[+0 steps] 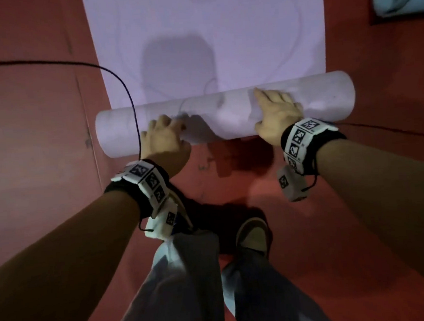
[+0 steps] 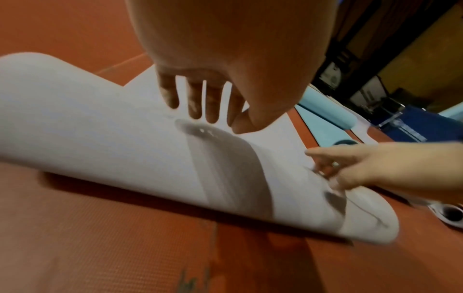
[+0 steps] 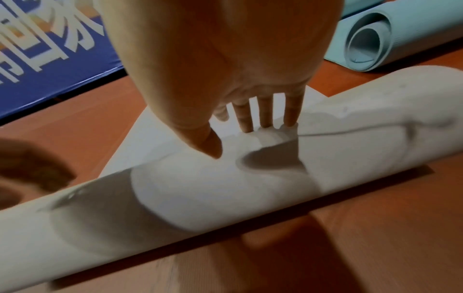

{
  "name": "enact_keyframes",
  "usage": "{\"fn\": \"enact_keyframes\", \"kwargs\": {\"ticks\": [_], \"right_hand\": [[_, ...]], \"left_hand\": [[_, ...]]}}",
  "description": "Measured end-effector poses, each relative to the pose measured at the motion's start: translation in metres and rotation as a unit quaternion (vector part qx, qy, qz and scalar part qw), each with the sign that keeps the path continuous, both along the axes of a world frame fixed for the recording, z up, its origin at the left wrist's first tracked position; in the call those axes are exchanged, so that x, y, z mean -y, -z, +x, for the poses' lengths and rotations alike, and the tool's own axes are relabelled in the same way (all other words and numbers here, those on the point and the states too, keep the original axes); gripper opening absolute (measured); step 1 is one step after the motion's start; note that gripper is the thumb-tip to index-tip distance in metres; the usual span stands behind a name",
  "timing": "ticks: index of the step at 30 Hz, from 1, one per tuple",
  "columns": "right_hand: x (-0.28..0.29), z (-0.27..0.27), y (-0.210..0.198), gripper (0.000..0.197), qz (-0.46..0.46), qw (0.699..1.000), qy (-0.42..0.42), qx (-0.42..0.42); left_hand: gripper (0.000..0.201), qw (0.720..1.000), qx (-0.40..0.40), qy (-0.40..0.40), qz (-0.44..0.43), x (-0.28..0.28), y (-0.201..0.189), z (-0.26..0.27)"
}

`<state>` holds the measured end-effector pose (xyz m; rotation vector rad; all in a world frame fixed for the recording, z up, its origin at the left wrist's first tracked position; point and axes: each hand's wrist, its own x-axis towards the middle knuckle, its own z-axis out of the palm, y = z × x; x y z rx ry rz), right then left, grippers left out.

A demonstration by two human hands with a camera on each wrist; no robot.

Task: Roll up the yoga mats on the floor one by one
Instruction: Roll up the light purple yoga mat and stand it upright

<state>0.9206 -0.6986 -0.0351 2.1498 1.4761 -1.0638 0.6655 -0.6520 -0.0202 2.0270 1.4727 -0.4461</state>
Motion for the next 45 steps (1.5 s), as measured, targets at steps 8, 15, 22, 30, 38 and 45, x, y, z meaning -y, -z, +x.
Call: {"fn": "enact_keyframes", "kwargs": {"ticks": [8,15,22,30,38,45], "right_hand": [[0.132,-0.002,-0.003,0.056,-0.036,0.998,-0.028,-0.033],[0.167,-0.017,-0.003,0.059,0.115,0.993,0.012,-0.04],[0.233,-0.045,-0.002,0.082,-0.113,0.993,0.043,-0.012],[0.328,-0.074,0.005,0.047,-0.042,0.997,0.012,0.058],[0.406,-0.075,0.011,0.056,-0.049,0.999,-0.018,-0.013],[0.449,-0.083,0.034,0.068,0.006,0.999,-0.033,-0.012]], "left_hand": [[0.072,0.988,-0.116,0.044,-0.09,0.059,0.019,0.013],[0.051,0.977,-0.145,0.115,-0.105,0.142,0.014,-0.02],[0.049,0.976,-0.073,0.161,-0.129,0.211,0.019,-0.052],[0.071,0.974,-0.039,0.053,-0.217,0.272,0.021,-0.077],[0.065,0.98,-0.112,0.036,-0.163,0.37,0.023,-0.084],[0.056,0.98,-0.139,0.049,-0.137,0.412,0.046,-0.087]]}}
